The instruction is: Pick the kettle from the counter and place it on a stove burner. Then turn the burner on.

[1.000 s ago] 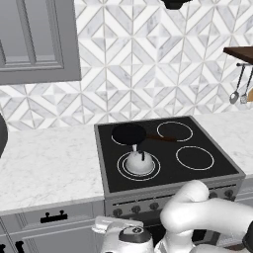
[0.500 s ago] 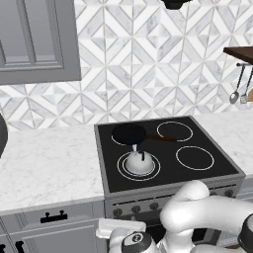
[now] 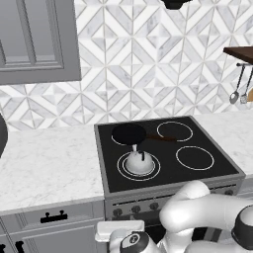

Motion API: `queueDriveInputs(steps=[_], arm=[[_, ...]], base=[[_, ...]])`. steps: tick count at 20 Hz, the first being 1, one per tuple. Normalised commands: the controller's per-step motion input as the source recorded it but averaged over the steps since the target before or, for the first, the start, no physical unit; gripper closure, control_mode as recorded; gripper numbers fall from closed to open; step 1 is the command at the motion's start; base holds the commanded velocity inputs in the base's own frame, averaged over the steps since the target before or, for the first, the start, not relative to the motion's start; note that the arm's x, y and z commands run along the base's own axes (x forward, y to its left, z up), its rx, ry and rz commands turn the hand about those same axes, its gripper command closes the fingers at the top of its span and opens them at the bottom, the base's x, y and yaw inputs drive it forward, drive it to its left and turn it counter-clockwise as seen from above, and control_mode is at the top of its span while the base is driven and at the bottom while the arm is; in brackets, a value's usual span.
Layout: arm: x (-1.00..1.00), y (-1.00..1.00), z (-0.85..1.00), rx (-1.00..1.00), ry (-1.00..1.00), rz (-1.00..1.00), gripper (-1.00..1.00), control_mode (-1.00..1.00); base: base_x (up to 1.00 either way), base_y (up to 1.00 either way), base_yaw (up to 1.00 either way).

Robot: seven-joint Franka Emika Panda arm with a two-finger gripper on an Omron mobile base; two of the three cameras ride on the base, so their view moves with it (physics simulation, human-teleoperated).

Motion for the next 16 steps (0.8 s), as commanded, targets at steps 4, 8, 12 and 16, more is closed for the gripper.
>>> queueDriveInputs(steps=[4,8,12,16], arm=[[0.08,-0.2,0.0,0.0,0.0,0.01,-1.0,-1.0],[0.06,-0.25,0.0,0.0,0.0,0.01,-1.0,-1.0],[0.13,-0.07,-0.19,0.0,0.0,0.02,-1.0,-1.0],[0.16,0.0,-0.33,0.0,0.0,0.04,-1.0,-1.0]], base=[[0.0,0.0,0.0],[0.0,0.0,0.0],[0.0,0.0,0.0],[0.0,0.0,0.0]])
